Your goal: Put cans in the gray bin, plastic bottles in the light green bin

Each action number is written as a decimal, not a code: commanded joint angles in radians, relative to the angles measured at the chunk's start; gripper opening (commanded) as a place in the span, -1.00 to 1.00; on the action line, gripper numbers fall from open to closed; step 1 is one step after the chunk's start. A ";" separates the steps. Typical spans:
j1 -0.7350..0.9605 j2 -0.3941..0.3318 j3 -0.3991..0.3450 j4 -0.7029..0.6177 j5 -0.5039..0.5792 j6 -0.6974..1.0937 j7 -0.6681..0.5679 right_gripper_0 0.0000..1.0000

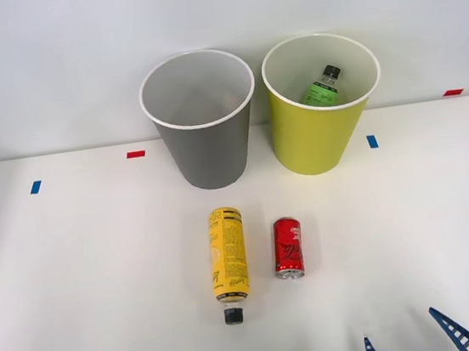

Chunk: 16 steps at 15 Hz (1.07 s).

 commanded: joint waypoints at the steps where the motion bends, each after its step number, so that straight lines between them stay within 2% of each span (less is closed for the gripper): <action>1: -0.022 -0.033 -0.002 -0.190 -0.042 0.292 -0.021 1.00; 3: -0.052 -0.062 -0.019 -0.333 -0.079 0.537 -0.062 1.00; 5: -0.098 -0.102 -0.038 -0.492 -0.128 0.845 -0.150 1.00; 7: -0.147 -0.124 -0.048 -0.604 -0.133 1.102 -0.240 1.00; 10: -0.288 -0.134 -0.039 -0.607 -0.183 1.301 -0.409 1.00; 13: -0.432 -0.133 -0.030 -0.607 -0.209 1.454 -0.518 1.00; 16: -0.582 -0.133 -0.025 -0.607 -0.255 1.663 -0.555 1.00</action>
